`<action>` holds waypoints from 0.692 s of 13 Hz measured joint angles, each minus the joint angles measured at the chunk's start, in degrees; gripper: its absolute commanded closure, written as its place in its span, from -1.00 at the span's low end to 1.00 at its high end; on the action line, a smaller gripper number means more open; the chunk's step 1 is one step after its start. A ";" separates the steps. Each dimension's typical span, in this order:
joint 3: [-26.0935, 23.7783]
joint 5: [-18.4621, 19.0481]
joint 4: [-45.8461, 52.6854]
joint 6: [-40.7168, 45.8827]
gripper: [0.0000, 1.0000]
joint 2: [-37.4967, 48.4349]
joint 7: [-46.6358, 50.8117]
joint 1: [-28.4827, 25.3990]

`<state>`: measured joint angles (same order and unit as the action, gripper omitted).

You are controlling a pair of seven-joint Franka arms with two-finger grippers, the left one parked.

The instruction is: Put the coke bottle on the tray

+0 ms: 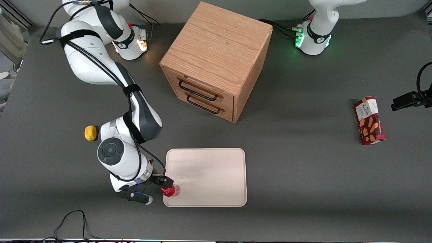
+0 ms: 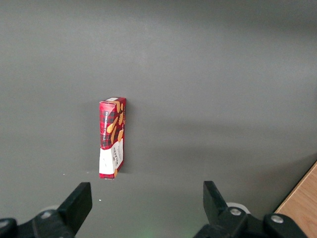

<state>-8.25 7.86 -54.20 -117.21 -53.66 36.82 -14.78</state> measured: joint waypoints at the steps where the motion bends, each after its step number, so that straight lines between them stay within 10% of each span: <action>1: 0.08 0.00 0.09 0.00 -1.00 0.00 0.01 0.01; 9: 0.30 -1.07 1.09 10.06 -1.00 2.68 0.00 1.56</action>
<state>-7.95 6.79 -53.11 -107.15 -50.99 36.81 -13.22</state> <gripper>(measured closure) 0.000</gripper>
